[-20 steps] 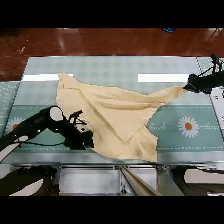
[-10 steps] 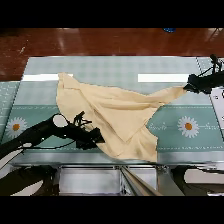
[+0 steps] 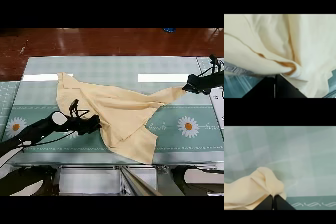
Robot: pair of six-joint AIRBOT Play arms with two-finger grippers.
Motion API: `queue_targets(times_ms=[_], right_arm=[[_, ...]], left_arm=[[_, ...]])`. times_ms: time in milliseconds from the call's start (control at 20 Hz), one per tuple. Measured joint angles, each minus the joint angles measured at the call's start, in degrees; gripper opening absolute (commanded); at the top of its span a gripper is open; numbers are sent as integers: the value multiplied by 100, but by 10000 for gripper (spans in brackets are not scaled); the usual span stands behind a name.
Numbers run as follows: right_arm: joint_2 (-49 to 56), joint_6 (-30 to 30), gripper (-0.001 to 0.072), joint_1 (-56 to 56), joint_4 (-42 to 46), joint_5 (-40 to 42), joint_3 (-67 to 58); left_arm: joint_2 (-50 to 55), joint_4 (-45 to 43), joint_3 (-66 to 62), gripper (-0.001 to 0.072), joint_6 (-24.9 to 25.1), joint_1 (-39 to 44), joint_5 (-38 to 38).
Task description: Fold the shirts.
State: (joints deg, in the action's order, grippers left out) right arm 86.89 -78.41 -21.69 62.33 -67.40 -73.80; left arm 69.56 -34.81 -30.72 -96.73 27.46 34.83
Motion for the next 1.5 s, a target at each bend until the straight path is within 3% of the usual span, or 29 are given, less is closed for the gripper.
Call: queue_targets(times_ms=[350, 700, 1050, 1300, 1500], right_arm=[[-396, 332, 20, 0, -787, -166, -297], [-1517, 334, 20, 0, -1399, -129, -2446], [-3147, -332, 20, 0, -181, -111, -3689], [-4262, -485, 20, 0, 372, -501, -3818], [-4966, -575, 20, 0, 780, -1008, -3836]], left_arm=[[-258, 42, -1237, 18, 778, -1021, 420], [-1021, 46, -4518, 18, 1346, -2894, 1237], [-1528, 35, -7383, 18, 1471, -4428, 2157], [-2258, -109, -7967, 18, 1513, -5272, 2859], [-3047, -914, -8054, 18, 1530, -5333, 3432]])
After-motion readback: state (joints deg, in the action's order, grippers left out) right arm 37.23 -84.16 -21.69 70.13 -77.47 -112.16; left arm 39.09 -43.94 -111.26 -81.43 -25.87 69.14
